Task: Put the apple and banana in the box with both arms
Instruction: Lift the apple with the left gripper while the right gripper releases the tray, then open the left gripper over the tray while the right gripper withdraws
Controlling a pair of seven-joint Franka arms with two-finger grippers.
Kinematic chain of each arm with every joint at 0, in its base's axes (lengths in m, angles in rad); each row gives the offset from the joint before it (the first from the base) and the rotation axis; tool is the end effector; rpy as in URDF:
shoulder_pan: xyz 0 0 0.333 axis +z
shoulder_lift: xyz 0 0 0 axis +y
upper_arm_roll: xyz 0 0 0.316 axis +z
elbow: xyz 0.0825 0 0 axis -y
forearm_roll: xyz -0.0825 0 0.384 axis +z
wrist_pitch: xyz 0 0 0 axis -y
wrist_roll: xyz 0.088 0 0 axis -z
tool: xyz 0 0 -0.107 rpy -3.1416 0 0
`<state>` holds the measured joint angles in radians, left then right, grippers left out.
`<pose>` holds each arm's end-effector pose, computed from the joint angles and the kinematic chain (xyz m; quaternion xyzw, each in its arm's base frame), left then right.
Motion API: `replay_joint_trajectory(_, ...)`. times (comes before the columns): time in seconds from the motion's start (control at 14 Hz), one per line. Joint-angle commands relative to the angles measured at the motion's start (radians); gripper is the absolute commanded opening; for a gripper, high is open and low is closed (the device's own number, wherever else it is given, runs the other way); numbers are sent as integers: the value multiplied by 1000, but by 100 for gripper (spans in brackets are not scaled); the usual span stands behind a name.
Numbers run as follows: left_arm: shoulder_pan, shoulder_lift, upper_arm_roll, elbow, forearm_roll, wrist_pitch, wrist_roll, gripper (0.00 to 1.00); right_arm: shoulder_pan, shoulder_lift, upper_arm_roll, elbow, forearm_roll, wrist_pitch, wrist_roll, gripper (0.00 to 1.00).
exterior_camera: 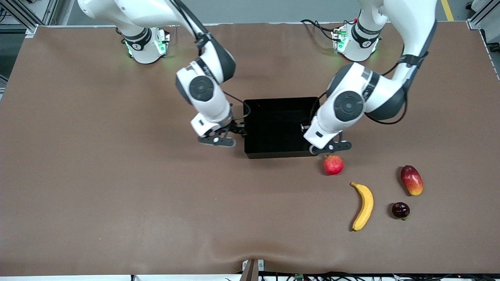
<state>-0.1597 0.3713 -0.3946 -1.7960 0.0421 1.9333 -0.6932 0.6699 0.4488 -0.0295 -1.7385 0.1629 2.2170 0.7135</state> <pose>0.5339 -0.3080 0.3413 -0.9913 -0.0644 0.1133 0.0174 0.5281 0.4023 0.3233 -0.9947 0.0829 0.0254 0.0557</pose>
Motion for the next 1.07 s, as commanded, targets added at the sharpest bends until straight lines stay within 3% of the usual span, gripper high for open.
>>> replay_joint_trajectory(0.0, -39, -9, -3, -71, 22, 62, -84, 0, -107, -56, 14, -19, -14, -121, -136, 100)
replay_joint_trajectory(0.14, -53, 3, -7, -120, 105, 110, -187, 0, -174, -82, 14, -19, -14, -218, -228, 100)
replay_joint_trajectory(0.43, -63, 15, -6, -258, 110, 306, -221, 0, -274, -81, 16, -35, 0, -338, -272, 100)
replay_joint_trajectory(0.71, -70, 32, -4, -324, 120, 398, -264, 0, -320, -49, 14, -64, -2, -294, -275, 100)
replay_joint_trajectory(1.0, -72, 52, -6, -371, 168, 476, -324, 0, -384, -35, 14, -160, -6, -124, -379, 100)
